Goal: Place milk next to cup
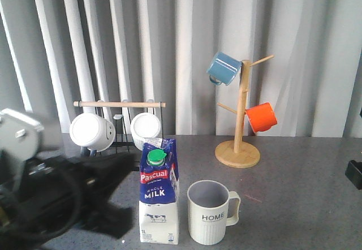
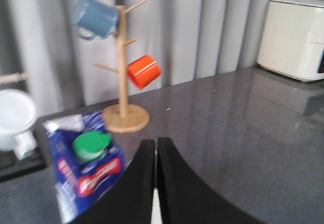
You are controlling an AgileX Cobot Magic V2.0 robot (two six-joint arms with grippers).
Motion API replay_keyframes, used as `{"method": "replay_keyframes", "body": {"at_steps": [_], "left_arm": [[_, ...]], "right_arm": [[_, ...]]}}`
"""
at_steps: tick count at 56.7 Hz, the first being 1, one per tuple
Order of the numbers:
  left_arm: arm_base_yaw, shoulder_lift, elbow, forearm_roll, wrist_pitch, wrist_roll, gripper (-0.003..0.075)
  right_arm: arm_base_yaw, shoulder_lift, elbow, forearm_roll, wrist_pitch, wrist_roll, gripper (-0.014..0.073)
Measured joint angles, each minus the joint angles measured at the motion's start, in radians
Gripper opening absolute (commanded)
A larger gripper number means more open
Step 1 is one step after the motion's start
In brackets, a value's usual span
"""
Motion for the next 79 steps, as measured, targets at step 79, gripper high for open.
{"method": "replay_keyframes", "body": {"at_steps": [79], "left_arm": [[0.689, -1.126, 0.845, 0.399, 0.228, -0.303, -0.0008]], "right_arm": [[0.000, 0.000, 0.000, 0.000, 0.000, 0.000, -0.0008]]}}
